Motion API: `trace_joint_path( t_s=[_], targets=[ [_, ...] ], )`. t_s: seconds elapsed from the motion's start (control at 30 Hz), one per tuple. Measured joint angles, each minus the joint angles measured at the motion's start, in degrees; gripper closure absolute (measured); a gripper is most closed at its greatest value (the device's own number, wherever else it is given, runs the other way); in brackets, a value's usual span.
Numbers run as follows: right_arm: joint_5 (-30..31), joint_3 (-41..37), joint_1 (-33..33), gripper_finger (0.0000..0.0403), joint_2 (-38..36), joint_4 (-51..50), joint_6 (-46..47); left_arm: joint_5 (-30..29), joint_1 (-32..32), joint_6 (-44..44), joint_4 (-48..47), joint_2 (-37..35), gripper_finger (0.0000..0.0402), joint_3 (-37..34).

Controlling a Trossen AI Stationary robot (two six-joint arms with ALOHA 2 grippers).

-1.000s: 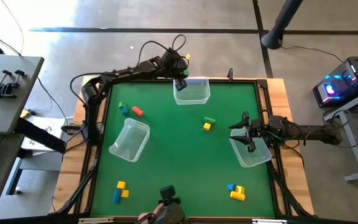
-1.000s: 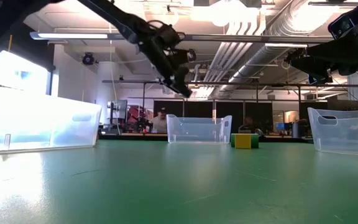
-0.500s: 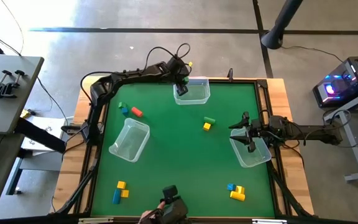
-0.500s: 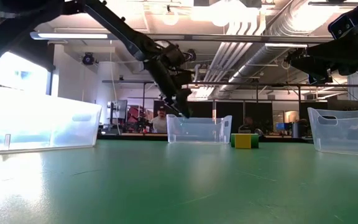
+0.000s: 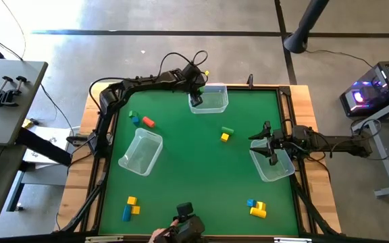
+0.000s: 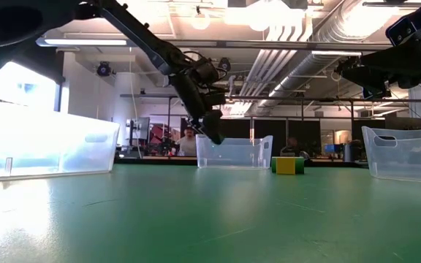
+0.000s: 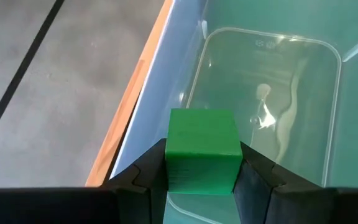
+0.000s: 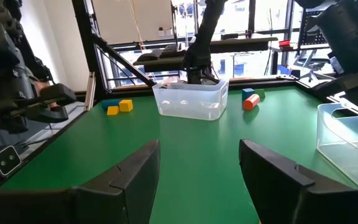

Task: Sort blocks by size
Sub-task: Put the green cube block into the top transparent bin, then put the green cylindrical block into the bottom right transparent bin

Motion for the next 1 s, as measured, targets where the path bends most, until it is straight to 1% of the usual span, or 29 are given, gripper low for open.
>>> trace_joint_path(
  t_s=[0.17,0.33,0.43,0.53,0.77,0.8,0.87,0.93,1.0],
  targets=[
    [0.0,0.0,0.0,0.0188,0.0,0.0,0.0,0.0,0.0,-0.7,-0.1,0.3,0.0272,0.0],
    [0.0,0.0,0.0,0.0188,0.0,0.0,0.0,0.1,0.0,-0.1,-0.4,0.3,0.0244,0.0],
    [0.0,0.0,0.0,0.0188,0.0,0.0,0.0,-0.6,-0.2,1.4,-3.6,-0.5,0.0228,0.6],
    [0.0,0.0,0.0,0.0188,0.0,0.0,0.0,-1.4,-0.5,1.4,-7.3,-2.3,0.0221,2.6],
    [0.0,0.0,0.0,0.0188,0.0,0.0,0.0,-1.3,-1.8,0.4,-11.2,-7.4,0.0227,3.2],
    [0.0,0.0,0.0,0.0188,0.0,0.0,0.0,-0.7,-2.1,-0.2,-11.6,-8.5,0.0230,3.2],
    [0.0,0.0,0.0,0.0188,0.0,0.0,0.0,2.3,-2.8,-0.3,-10.9,-11.1,0.0236,2.6],
    [0.0,0.0,0.0,0.0188,0.0,0.0,0.0,5.1,-3.8,-0.4,-9.3,-14.3,0.0244,0.7],
    [0.0,0.0,0.0,0.0188,0.0,0.0,0.0,5.9,-5.4,-0.5,-6.5,-18.1,0.0252,-2.2]
  ],
)
